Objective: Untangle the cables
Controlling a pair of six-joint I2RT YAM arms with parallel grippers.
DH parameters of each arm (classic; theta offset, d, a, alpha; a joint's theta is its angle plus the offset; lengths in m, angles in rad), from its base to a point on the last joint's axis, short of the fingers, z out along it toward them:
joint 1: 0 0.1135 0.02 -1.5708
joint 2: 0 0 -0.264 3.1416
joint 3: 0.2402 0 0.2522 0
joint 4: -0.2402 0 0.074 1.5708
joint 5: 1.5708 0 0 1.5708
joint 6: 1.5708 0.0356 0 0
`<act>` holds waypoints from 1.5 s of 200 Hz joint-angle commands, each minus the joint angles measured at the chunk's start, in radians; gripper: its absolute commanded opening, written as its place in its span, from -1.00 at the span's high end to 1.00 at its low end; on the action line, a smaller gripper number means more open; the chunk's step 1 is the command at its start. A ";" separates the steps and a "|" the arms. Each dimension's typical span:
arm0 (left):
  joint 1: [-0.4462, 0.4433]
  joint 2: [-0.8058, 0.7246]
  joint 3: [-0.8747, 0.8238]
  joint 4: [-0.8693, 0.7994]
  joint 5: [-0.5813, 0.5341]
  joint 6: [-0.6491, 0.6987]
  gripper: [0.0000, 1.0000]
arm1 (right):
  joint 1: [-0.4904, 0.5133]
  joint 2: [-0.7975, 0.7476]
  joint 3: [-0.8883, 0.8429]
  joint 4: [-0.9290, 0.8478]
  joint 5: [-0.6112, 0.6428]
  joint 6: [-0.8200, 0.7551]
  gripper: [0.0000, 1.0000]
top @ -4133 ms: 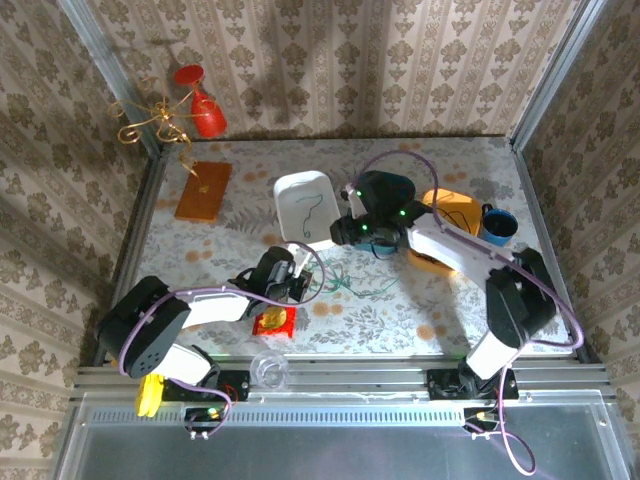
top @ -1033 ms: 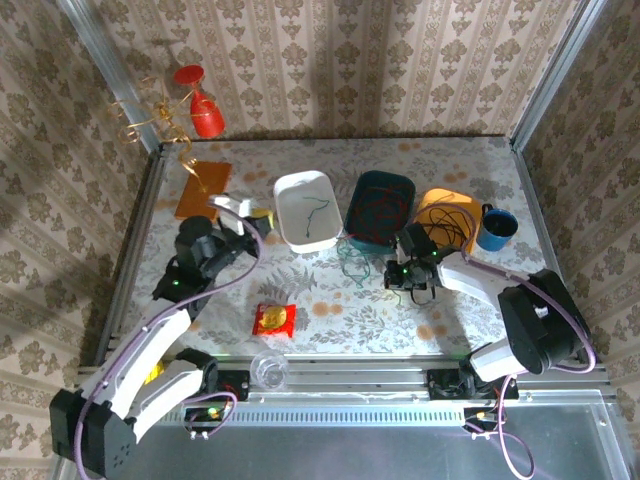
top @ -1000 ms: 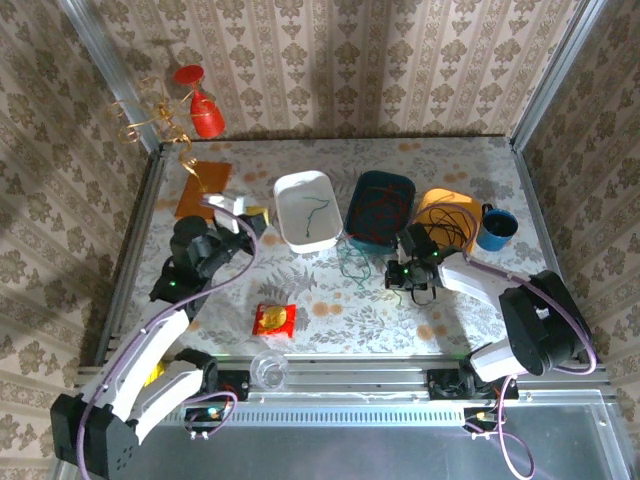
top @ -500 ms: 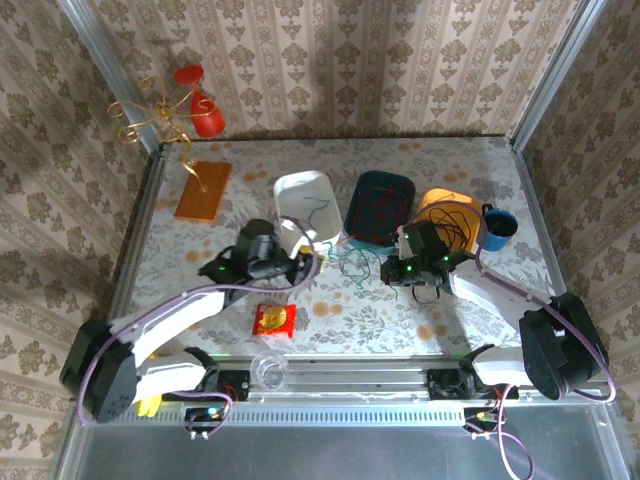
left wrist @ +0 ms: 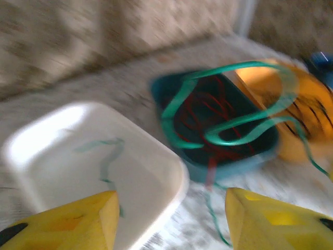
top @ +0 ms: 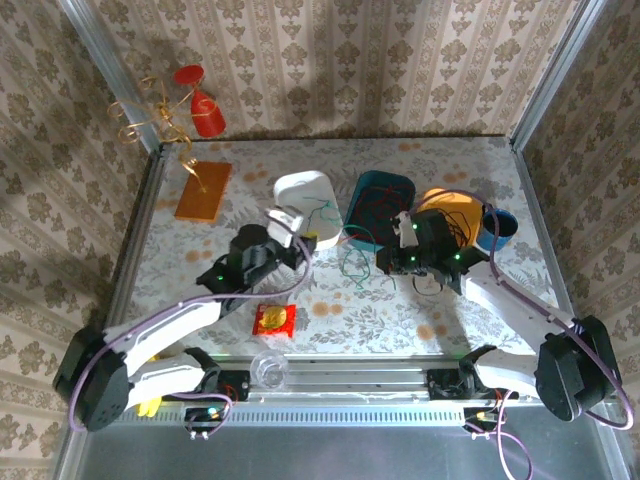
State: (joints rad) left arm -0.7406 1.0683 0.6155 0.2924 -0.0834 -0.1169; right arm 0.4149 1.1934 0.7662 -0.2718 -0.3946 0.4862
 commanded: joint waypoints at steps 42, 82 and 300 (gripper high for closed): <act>0.098 -0.152 -0.020 -0.232 -0.600 -0.204 -0.13 | 0.022 0.184 0.229 0.046 0.102 0.155 1.00; 0.099 -0.154 -0.025 -0.273 -0.604 -0.245 -0.13 | 0.099 0.497 0.522 -0.069 0.170 0.240 1.00; 0.050 0.008 0.006 -0.302 -0.506 -0.299 -0.15 | 0.212 0.460 0.480 -0.322 0.444 0.060 0.10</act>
State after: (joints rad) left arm -0.6827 1.0454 0.5953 0.0059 -0.6121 -0.3832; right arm 0.5953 1.6833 1.3342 -0.4583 -0.0357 0.6586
